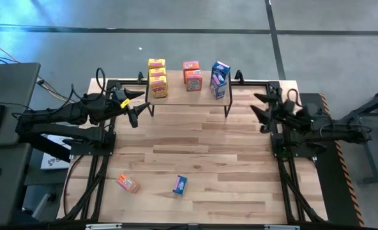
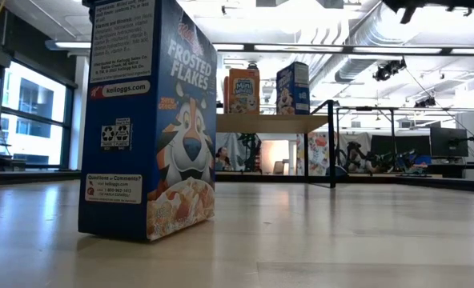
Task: Stack cereal on shelf
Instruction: Adjust the blue cereal box on the shelf
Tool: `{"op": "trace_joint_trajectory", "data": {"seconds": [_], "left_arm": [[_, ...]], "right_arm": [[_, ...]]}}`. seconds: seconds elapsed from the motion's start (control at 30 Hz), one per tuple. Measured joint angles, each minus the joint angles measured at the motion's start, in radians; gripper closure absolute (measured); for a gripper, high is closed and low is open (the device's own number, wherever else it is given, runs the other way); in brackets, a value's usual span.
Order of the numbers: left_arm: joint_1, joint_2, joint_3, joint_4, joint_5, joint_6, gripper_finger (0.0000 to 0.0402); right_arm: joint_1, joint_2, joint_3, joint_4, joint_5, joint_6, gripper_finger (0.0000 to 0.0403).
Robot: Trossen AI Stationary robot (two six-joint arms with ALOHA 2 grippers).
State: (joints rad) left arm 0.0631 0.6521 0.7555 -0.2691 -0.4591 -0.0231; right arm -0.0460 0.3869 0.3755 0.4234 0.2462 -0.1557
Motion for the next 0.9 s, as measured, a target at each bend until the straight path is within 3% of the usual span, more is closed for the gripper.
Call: {"op": "trace_joint_trajectory", "data": {"seconds": [0.4,0.9], "left_arm": [[0.000,0.000,0.000,0.001,0.000,0.001,0.0163],[0.000,0.000,0.000,0.000,-0.001,0.001,0.0163]], "right_arm": [[0.000,0.448,0.211,-0.088,0.119,-0.002,0.0171],[-0.073,0.753,0.282,-0.105,0.183,0.210,0.0171]]}}
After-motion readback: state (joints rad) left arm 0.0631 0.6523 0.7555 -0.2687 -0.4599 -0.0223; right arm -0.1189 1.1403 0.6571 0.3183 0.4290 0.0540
